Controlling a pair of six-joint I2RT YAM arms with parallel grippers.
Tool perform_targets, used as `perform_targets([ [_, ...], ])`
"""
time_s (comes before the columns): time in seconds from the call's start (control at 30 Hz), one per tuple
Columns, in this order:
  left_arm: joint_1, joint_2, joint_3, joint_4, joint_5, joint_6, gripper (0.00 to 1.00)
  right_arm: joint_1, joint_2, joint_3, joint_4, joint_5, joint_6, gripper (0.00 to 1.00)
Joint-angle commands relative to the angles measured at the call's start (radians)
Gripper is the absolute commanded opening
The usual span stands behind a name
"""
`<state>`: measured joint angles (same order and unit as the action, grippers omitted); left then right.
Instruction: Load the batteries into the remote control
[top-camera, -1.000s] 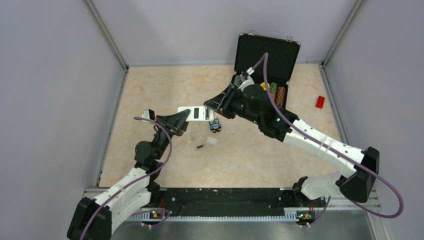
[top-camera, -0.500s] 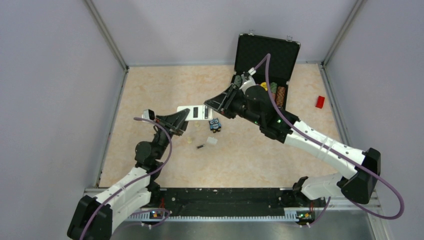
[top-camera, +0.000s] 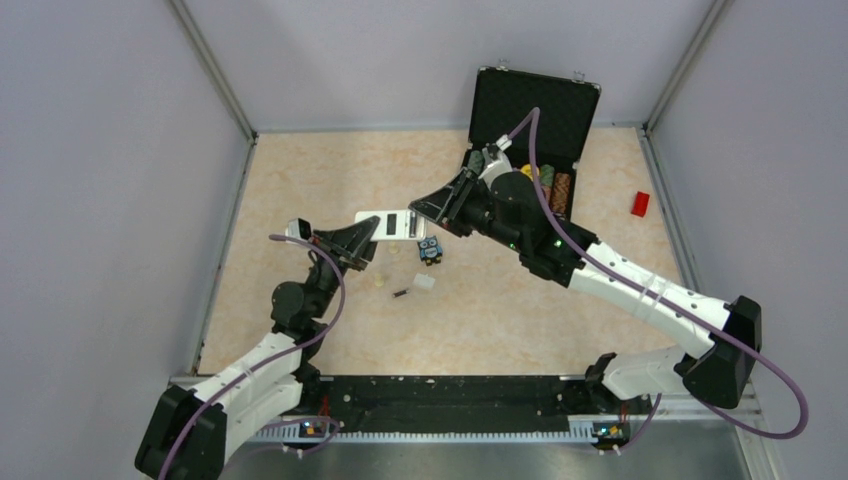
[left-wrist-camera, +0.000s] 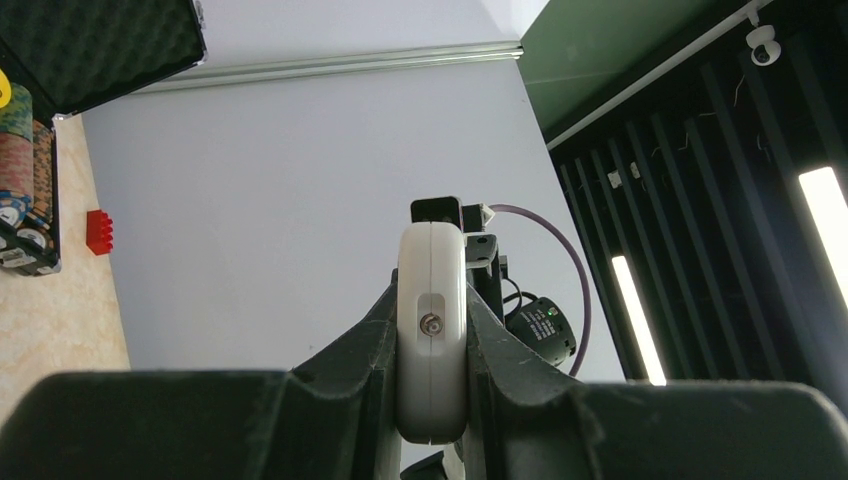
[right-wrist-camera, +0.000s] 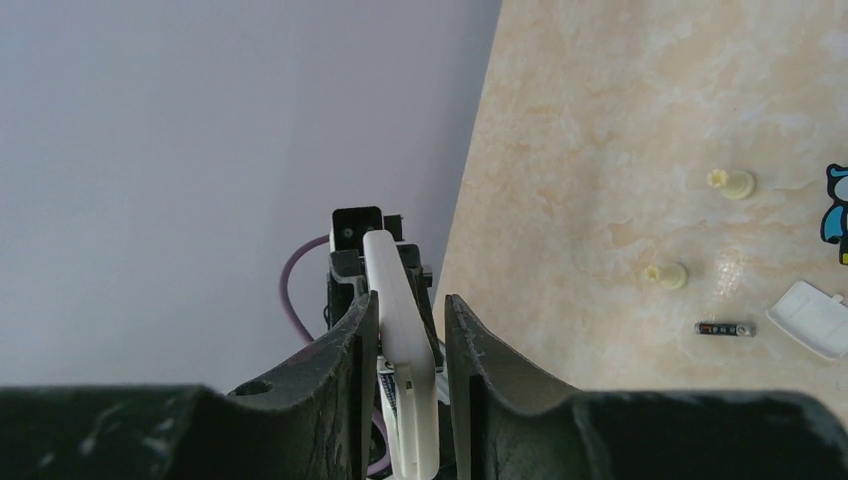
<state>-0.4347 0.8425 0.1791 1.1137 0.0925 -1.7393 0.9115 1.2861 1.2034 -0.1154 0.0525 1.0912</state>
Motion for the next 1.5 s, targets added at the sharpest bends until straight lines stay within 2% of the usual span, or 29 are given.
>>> perform_targets([
  [0.0, 0.004, -0.011, 0.049, 0.151, -0.060, -0.052, 0.00, 0.019, -0.016, -0.030, -0.046, -0.006, -0.072, 0.29],
  [0.3, 0.004, -0.020, 0.078, 0.136, -0.074, -0.114, 0.00, 0.058, -0.008, -0.036, -0.053, 0.064, -0.150, 0.29],
  [0.63, 0.004, -0.087, 0.115, 0.027, -0.116, -0.151, 0.00, 0.110, -0.013, -0.044, -0.050, 0.163, -0.280, 0.27],
  [1.17, 0.004, -0.132, 0.150, -0.071, -0.130, -0.207, 0.00, 0.212, 0.001, -0.027, -0.066, 0.374, -0.619, 0.26],
  [1.33, 0.004, -0.177, 0.169, -0.195, -0.129, -0.217, 0.00, 0.253, 0.012, -0.014, -0.059, 0.438, -0.756, 0.32],
  [1.47, 0.004, -0.206, 0.168, -0.267, -0.134, -0.232, 0.00, 0.258, 0.008, -0.036, -0.032, 0.432, -0.831, 0.34],
])
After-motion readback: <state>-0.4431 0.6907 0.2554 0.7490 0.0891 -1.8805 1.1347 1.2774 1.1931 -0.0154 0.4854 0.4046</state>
